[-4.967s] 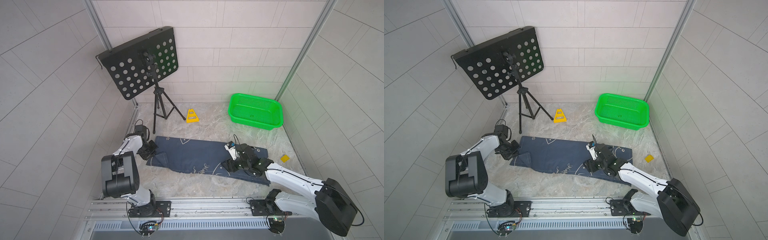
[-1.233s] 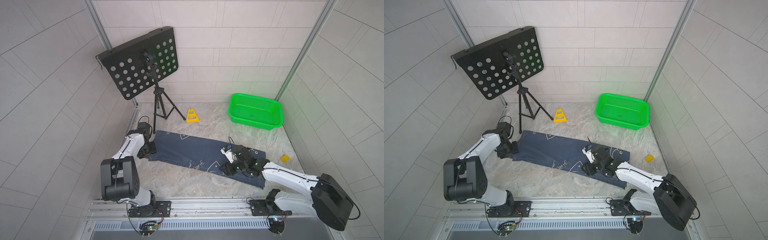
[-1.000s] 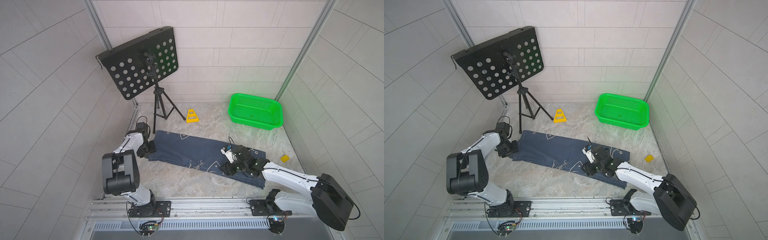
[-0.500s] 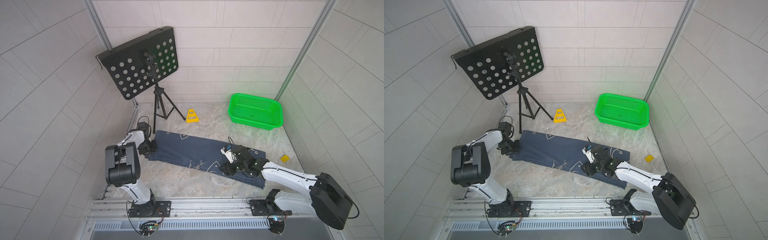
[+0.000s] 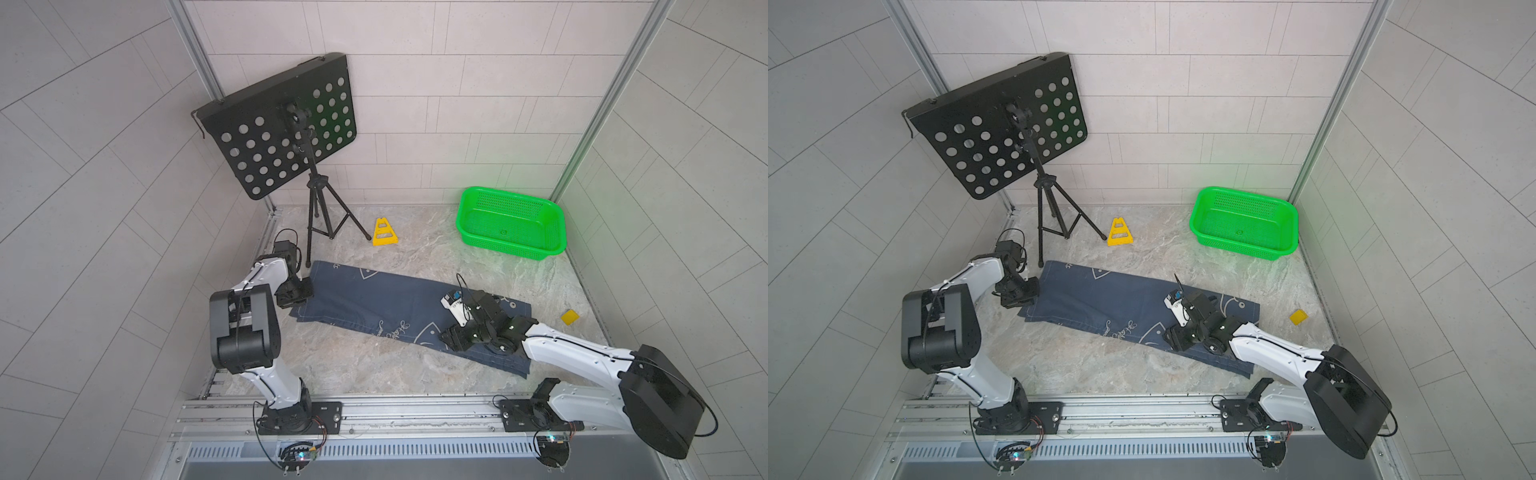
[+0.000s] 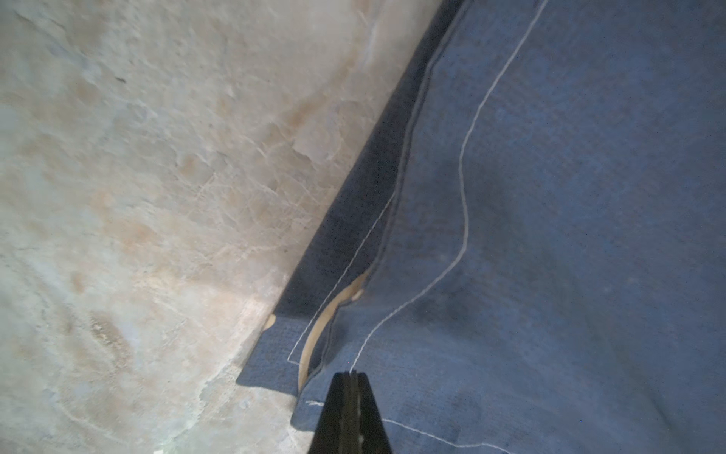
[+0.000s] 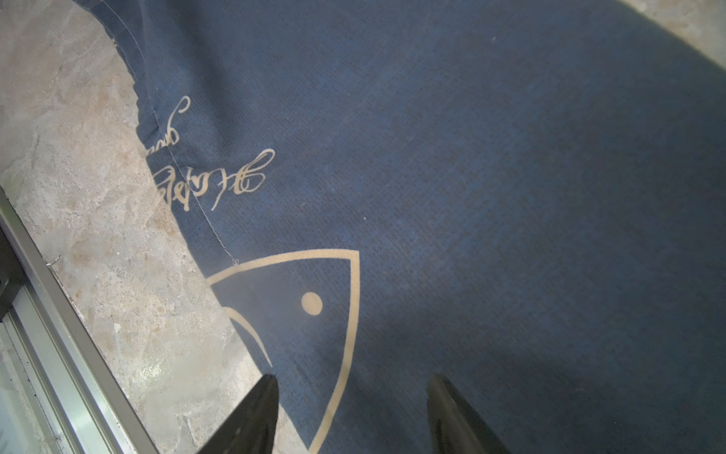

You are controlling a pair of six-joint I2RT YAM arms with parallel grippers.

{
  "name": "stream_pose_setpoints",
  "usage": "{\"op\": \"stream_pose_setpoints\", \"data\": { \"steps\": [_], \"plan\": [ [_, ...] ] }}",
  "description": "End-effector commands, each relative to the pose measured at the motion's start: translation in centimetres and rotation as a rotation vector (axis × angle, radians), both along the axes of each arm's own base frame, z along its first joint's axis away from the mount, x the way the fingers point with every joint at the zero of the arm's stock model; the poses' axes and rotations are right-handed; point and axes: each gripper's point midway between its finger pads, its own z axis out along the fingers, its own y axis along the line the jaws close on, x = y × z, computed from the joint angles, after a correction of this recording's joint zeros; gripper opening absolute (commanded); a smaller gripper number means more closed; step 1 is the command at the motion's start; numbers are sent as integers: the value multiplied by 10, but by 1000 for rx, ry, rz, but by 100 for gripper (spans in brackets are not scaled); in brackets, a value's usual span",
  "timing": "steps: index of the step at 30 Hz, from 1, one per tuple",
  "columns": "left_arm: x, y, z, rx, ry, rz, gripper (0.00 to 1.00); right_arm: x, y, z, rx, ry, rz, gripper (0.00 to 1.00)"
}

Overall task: Roll up the pillowcase
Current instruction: Adjust the pillowcase at the center of the board.

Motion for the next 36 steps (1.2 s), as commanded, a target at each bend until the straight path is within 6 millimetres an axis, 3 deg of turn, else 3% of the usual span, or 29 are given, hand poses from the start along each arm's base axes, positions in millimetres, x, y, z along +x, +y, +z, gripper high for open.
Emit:
{"op": "stream_pose_setpoints", "data": {
  "steps": [1, 3, 10, 20, 23, 31, 36],
  "plan": [
    [-5, 14, 14, 80, 6, -26, 7, -2, -2, -4, -14, 1, 2, 64],
    [-2, 18, 14, 97, -15, -44, 16, -2, -2, -4, -12, -1, 2, 64],
    [8, 5, -8, 2, -12, -79, 33, -4, -4, -4, -17, -1, 1, 64],
    [13, -3, -17, -57, -2, -88, 34, -3, -3, -6, -17, 3, 1, 64],
    [14, -7, -18, -82, 2, -87, 31, -3, -3, -7, -17, 5, 0, 64],
    [13, -8, -15, -85, 10, -95, 7, -2, -2, -8, -13, 9, -3, 64],
    [12, -4, -4, -60, 9, -104, 0, -3, -2, -8, -13, 10, -2, 64]
  ]
}}
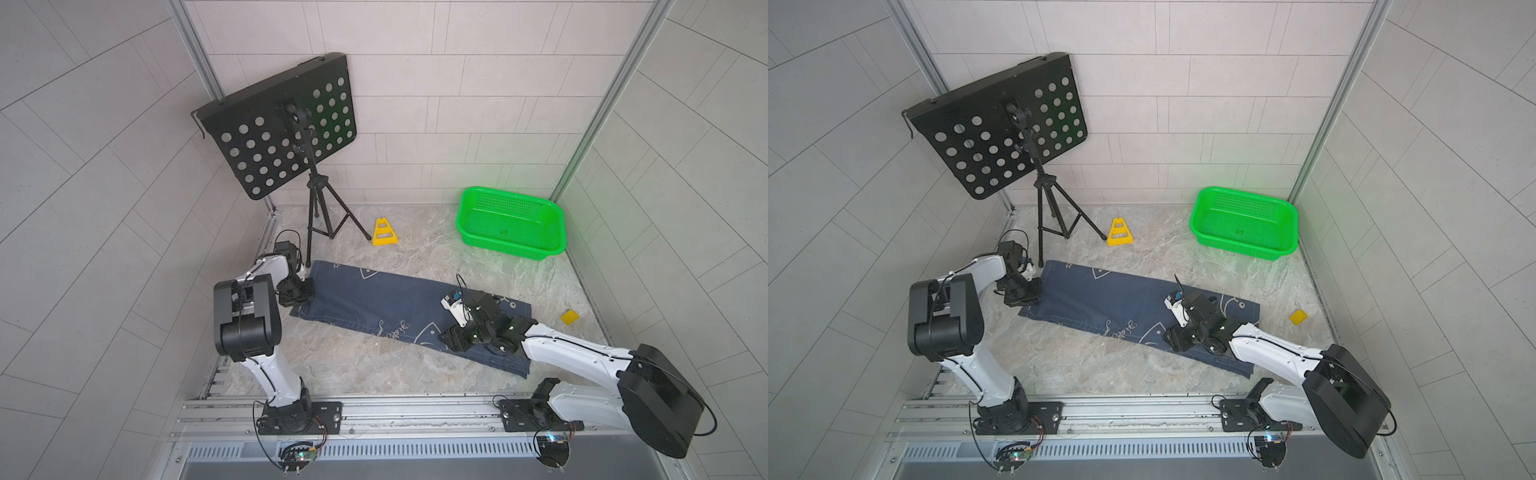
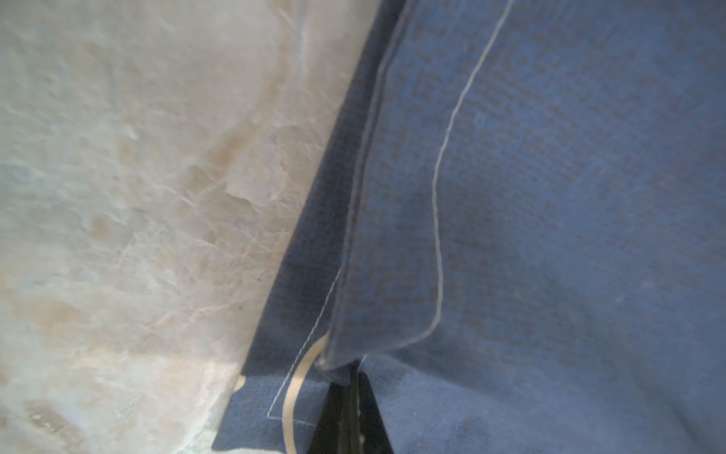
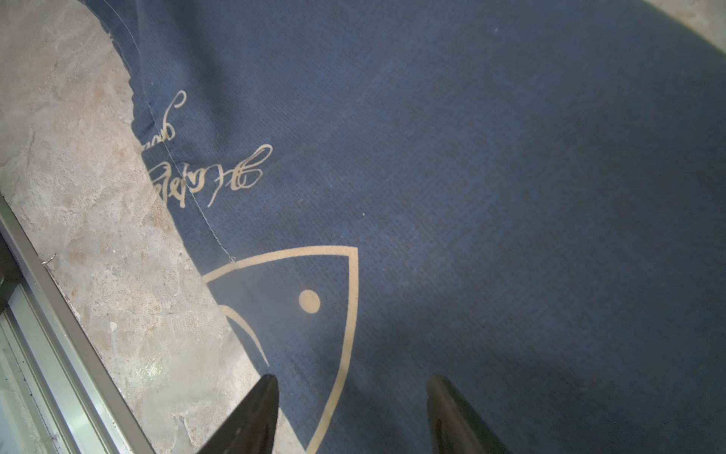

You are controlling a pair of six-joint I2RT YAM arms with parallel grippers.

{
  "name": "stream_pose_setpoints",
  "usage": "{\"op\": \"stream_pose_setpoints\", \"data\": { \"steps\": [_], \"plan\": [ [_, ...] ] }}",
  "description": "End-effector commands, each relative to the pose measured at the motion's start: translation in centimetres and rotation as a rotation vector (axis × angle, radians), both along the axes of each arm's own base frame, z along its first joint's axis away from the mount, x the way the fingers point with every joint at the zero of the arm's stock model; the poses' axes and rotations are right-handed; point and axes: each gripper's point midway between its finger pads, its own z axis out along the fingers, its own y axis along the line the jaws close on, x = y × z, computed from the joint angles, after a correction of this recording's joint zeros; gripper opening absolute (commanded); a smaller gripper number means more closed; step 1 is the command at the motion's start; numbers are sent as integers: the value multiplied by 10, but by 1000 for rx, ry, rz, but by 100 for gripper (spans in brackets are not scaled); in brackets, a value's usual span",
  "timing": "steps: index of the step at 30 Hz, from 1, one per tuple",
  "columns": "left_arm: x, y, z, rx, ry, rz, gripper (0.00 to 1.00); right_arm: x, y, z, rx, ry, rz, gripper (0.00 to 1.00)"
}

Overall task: Roll up the pillowcase
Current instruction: Adjust the pillowcase at the center of the board.

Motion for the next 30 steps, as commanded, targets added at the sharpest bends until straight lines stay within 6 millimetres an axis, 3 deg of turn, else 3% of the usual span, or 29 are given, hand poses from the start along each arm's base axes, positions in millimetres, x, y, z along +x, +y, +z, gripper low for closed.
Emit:
{"op": "stream_pose_setpoints", "data": {
  "steps": [1, 8, 16, 24, 30],
  "plan": [
    [1, 5, 17, 26, -8, -13, 0, -2, -2, -5, -11, 6, 0, 64],
    [2, 17, 41, 104, -39, -22, 0, -1, 1, -4, -7, 6, 7, 64],
    [28, 26, 48, 139, -76, -38, 0, -5, 6, -6, 18, 27, 27, 64],
    [37, 34, 44, 175, -65, -31, 0, -8, 4, -14, 3, 49, 29, 63],
    [42, 34, 68, 196, -104, -35, 0, -8, 6, -10, 11, 45, 35, 63]
  ]
}}
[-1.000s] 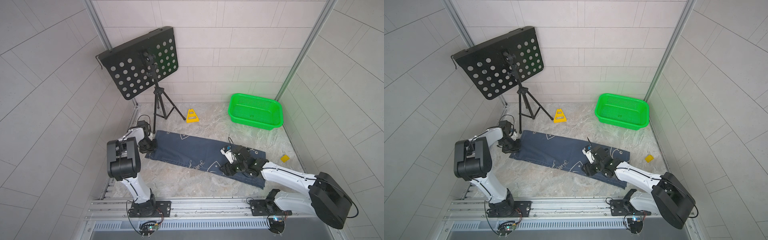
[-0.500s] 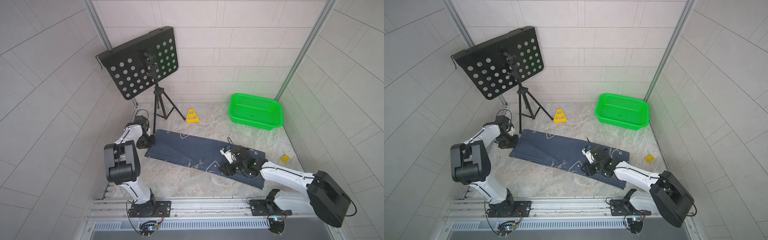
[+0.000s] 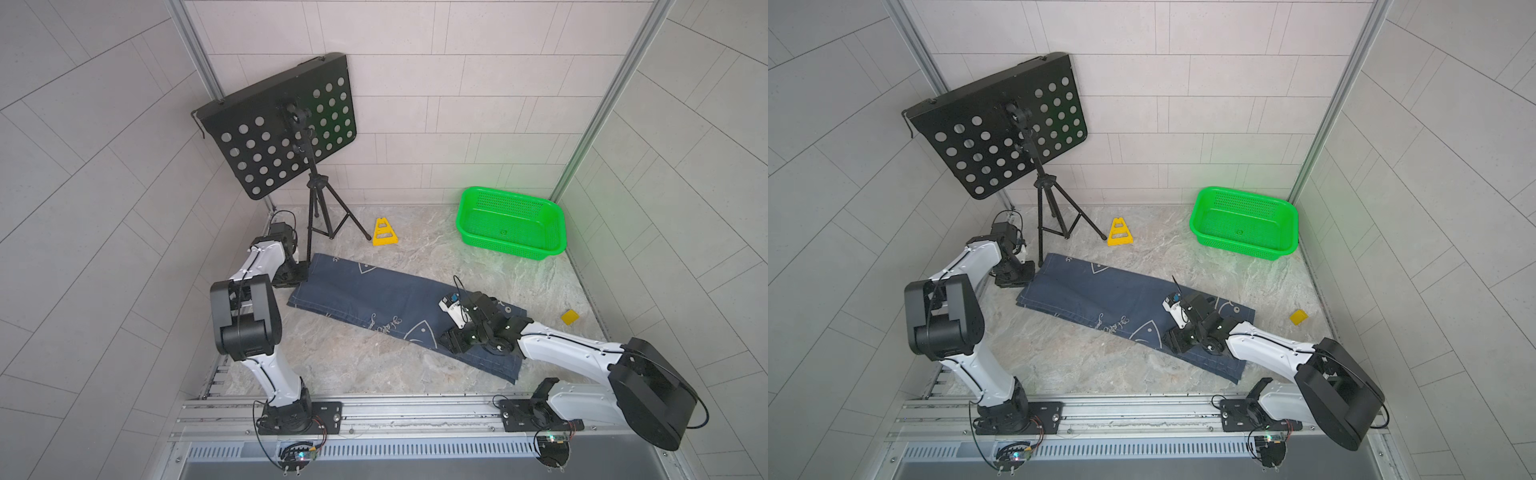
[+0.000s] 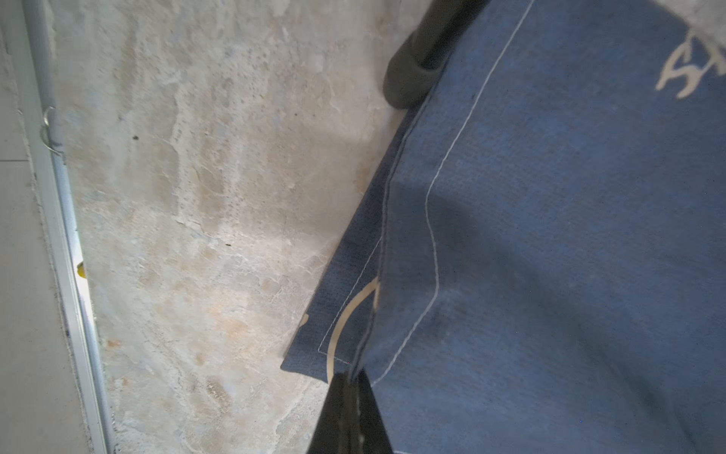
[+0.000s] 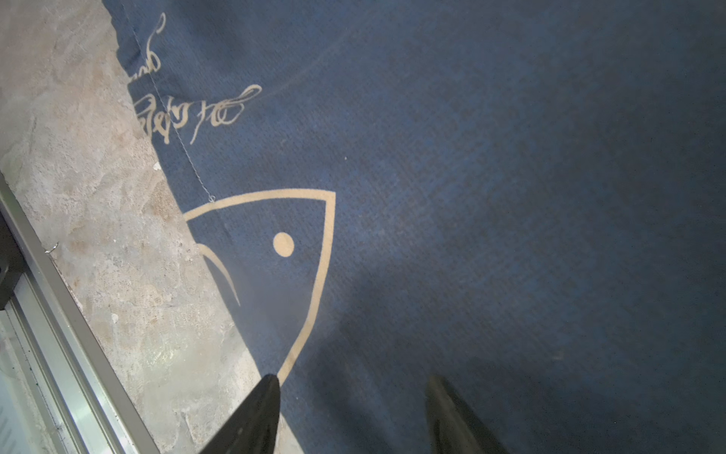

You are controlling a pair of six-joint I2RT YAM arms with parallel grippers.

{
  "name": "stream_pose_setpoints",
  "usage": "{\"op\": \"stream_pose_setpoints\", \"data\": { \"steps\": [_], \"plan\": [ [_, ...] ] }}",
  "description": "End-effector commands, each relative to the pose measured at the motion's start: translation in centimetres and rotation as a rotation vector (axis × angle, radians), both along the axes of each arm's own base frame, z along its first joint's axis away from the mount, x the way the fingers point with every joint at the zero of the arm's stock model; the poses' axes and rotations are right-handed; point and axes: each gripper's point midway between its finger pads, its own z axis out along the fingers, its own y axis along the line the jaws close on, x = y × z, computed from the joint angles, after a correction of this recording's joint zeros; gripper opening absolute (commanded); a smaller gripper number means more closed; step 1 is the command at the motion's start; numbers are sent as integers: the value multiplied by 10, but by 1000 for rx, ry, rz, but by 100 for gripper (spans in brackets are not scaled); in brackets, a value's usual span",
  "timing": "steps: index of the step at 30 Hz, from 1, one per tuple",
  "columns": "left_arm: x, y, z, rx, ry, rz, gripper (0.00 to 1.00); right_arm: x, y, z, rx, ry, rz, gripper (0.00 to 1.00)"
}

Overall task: Roll up the pillowcase
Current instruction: Adjust the pillowcase at the center of the board.

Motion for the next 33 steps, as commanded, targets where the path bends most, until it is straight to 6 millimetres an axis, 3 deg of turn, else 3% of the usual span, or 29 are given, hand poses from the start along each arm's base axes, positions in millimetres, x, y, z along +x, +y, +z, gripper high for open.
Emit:
{"op": "stream_pose_setpoints", "data": {
  "steps": [1, 7, 15, 23, 30, 33],
  "plan": [
    [1, 4, 20, 34, -24, -4, 0, -3, 2, 0, 6, 4, 11, 63],
    [0, 5, 29, 51, -30, -12, 0, -4, 2, 0, 9, 7, 8, 63],
    [8, 15, -8, 101, 52, -14, 0, -6, -5, -6, -26, 29, -8, 62],
    [4, 28, -37, 180, 111, -32, 0, -6, -9, -5, -48, 36, -24, 62],
    [4, 31, -49, 204, 137, -40, 1, 2, -22, 5, -62, 19, -109, 62],
    [2, 32, -52, 219, 154, -43, 9, 7, -34, 12, -73, -2, -164, 62]
  ]
}}
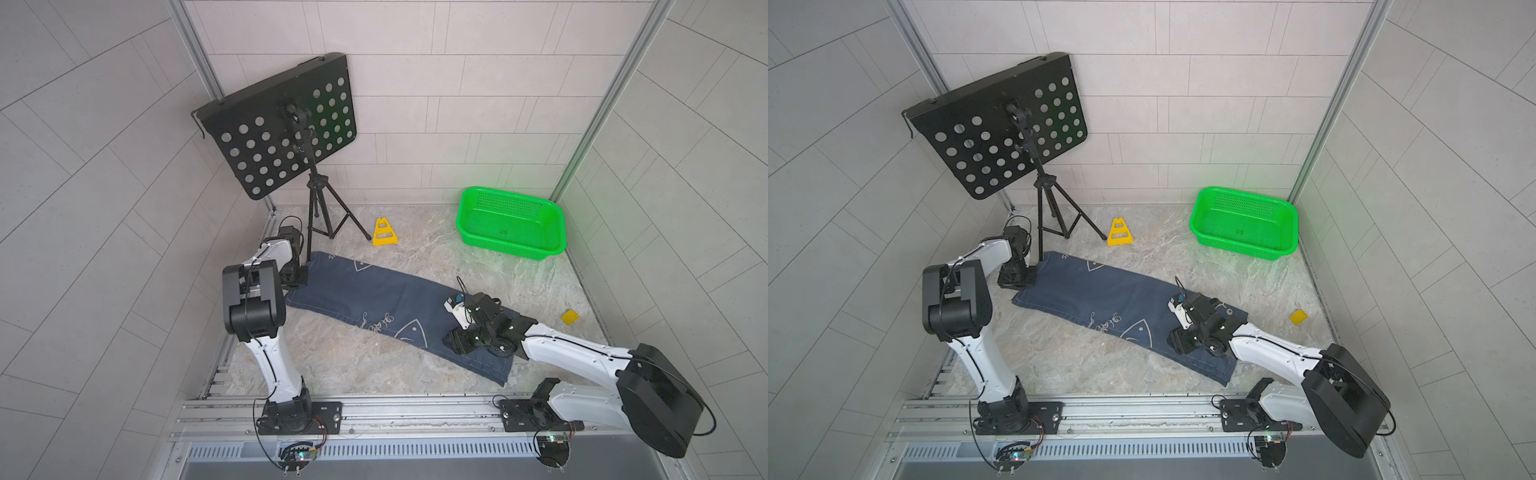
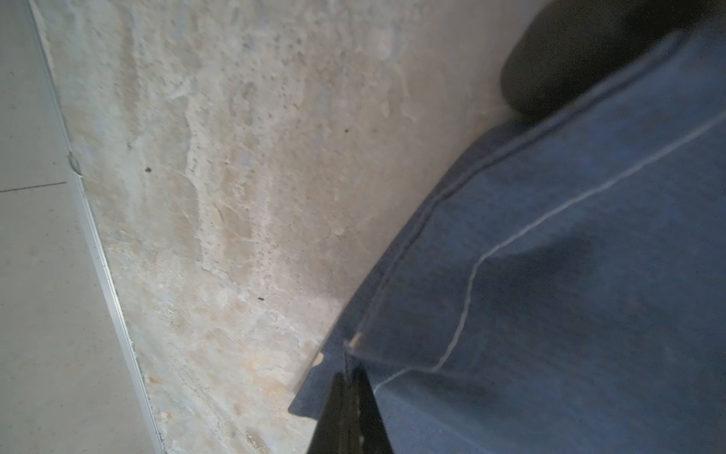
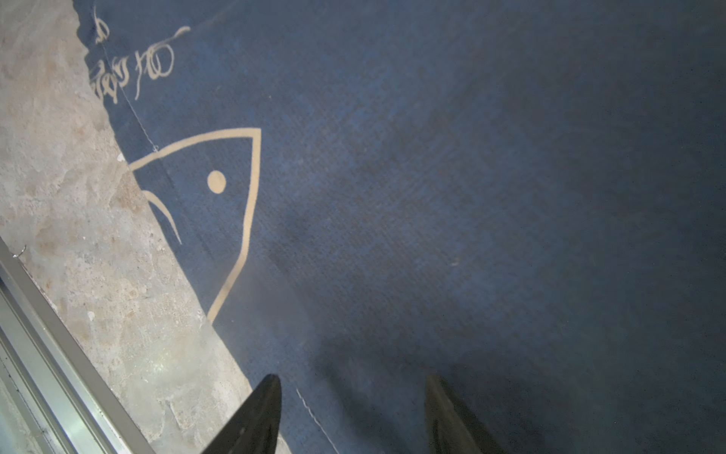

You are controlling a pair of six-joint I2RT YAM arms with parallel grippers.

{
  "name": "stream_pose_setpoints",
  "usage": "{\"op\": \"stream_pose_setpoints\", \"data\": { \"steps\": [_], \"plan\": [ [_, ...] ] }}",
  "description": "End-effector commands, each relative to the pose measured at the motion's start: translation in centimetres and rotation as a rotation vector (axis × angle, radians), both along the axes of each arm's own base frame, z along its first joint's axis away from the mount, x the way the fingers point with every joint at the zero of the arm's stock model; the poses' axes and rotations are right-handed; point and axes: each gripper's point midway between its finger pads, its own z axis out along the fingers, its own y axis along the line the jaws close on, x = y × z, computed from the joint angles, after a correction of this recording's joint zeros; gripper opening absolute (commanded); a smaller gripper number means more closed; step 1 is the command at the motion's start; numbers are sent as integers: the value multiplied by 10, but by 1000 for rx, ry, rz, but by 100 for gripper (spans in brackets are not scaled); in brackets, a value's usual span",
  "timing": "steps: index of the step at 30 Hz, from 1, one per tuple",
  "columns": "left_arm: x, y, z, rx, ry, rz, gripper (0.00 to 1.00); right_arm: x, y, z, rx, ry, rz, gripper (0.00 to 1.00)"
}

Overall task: Roll up the pillowcase
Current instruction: Adjust the pillowcase at the center of the board.

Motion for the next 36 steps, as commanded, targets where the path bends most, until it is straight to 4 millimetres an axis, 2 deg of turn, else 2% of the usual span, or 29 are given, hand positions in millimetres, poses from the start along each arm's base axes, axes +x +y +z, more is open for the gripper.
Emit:
{"op": "stream_pose_setpoints", "data": {
  "steps": [1, 5, 8, 15, 19, 21, 24, 31, 33, 36],
  "plan": [
    [-4, 5, -7, 40, 31, -10, 13, 9, -18, 12, -32, -27, -101, 62],
    [0, 4, -2, 43, 26, -7, 25, 8, -44, 14, -57, 7, -218, 62],
    [1, 3, 10, 66, 1, -8, 35, 6, -66, 8, -81, 35, -311, 61],
    [-6, 2, 58, 109, -101, 22, 51, 3, -90, -16, -91, 138, -459, 60],
    [-12, -15, 81, 103, -165, -12, 59, 4, -109, -26, -142, 158, -543, 59],
    [-14, -30, 86, 55, -185, -24, 59, 7, -118, -26, -159, 149, -585, 58],
    [-17, -67, 88, -20, -205, -88, 59, 11, -127, -28, -180, 161, -642, 57],
    [-33, -166, 64, -238, -195, -205, 59, 19, -151, -36, -258, 214, -702, 57],
    [-35, -184, 54, -278, -192, -215, 59, 21, -159, -39, -274, 230, -718, 57],
    [-34, -199, 42, -300, -175, -237, 59, 25, -164, -42, -267, 265, -730, 57]
  ]
}}
